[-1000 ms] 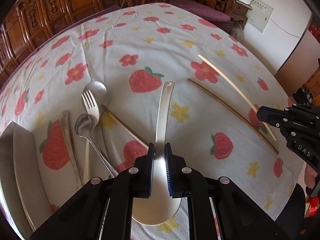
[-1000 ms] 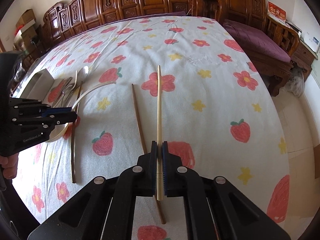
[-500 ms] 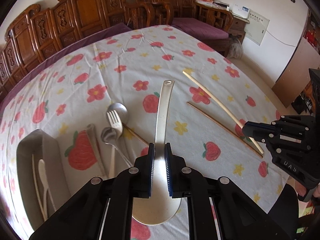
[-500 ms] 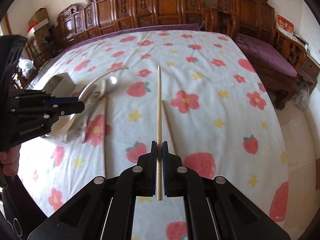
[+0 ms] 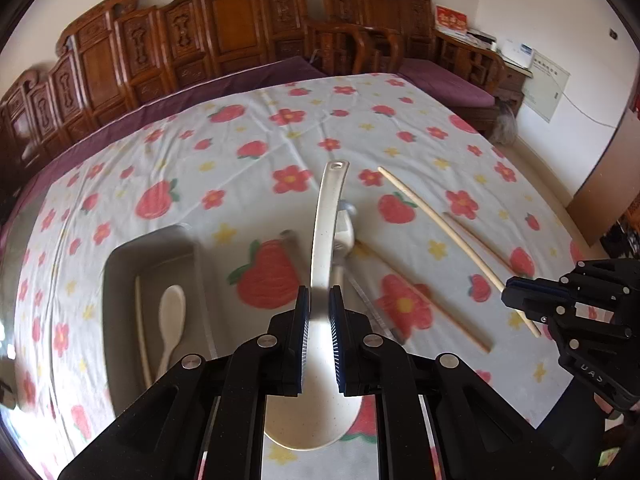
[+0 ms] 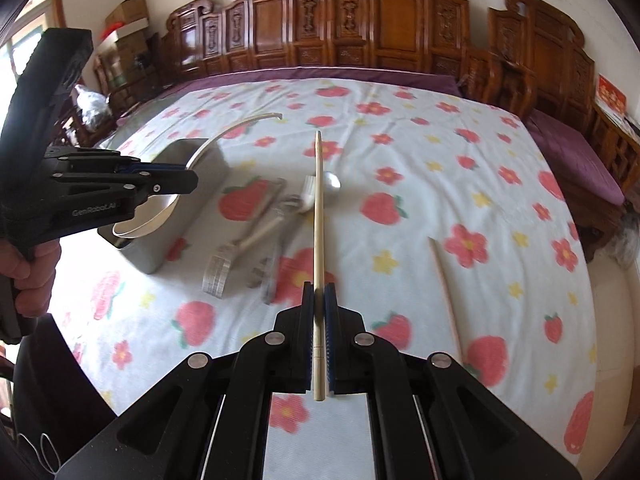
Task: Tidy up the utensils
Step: 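Carry the white ladle into the tray and open the left gripper while the right carries the chopstick, then lower the chopstick into the metal tray and open the right gripper, then grasp another wooden chopstick from the sheet with the right gripper, then lift the chopstick with the right gripper while the left grasps a steel fork, then carry the steel fork into the tray and open the left gripper while the right carries the chopstick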
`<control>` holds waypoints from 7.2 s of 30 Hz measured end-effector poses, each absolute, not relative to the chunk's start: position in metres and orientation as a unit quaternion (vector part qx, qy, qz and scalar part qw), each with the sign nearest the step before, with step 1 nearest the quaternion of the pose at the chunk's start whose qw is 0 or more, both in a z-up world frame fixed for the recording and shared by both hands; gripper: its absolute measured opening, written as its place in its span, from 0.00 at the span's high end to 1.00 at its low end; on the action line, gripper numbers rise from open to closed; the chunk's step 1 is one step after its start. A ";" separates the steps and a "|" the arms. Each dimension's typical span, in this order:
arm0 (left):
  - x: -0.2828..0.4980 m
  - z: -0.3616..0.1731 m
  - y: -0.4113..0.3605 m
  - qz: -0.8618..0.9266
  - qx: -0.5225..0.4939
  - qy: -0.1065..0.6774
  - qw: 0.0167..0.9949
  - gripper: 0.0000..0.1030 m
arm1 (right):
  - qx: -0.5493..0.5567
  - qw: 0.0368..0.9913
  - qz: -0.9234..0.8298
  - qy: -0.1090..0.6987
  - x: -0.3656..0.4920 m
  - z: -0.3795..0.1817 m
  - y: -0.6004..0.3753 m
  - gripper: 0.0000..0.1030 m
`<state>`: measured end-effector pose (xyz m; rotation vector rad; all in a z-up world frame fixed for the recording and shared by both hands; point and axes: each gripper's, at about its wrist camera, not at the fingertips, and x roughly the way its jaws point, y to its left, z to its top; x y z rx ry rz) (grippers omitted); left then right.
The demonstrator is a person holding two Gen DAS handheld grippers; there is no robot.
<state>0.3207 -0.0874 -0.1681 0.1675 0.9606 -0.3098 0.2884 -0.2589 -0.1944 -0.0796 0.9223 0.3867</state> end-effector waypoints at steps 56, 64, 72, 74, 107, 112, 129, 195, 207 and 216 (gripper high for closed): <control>0.294 -0.161 0.116 -0.049 -0.011 0.435 0.899 0.77 | 0.029 0.844 0.265 0.466 0.334 -0.205 -0.043 0.75; 0.284 -0.151 0.074 -0.080 0.009 0.422 0.903 0.70 | -0.031 0.870 0.249 0.425 0.307 -0.185 -0.104 0.75; 0.270 -0.147 0.028 -0.121 0.008 0.412 0.903 0.44 | -0.075 0.877 0.185 0.436 0.293 -0.217 -0.195 0.75; 0.266 -0.150 0.015 -0.130 0.007 0.410 0.903 0.41 | -0.073 0.878 0.171 0.442 0.294 -0.225 -0.212 0.75; 0.245 -0.183 -0.062 -0.171 0.029 0.441 0.881 0.39 | -0.088 0.829 0.145 0.532 0.322 -0.276 -0.243 0.94; 0.253 -0.185 -0.074 -0.171 0.031 0.445 0.878 0.39 | -0.084 0.833 0.151 0.526 0.303 -0.276 -0.258 0.94; 0.336 -0.211 -0.105 -0.138 0.012 0.524 0.841 0.59 | -0.104 0.841 0.168 0.504 0.296 -0.277 -0.260 0.94; 0.346 -0.176 -0.035 -0.055 0.063 0.513 0.855 0.94 | -0.038 0.869 0.213 0.446 0.288 -0.197 -0.236 0.94; 0.352 -0.188 0.026 -0.026 0.031 0.516 0.855 0.94 | -0.046 0.868 0.242 0.431 0.290 -0.174 -0.177 0.94; 0.359 -0.198 0.046 -0.040 0.000 0.518 0.854 0.94 | -0.053 0.859 0.253 0.443 0.296 -0.173 -0.140 0.94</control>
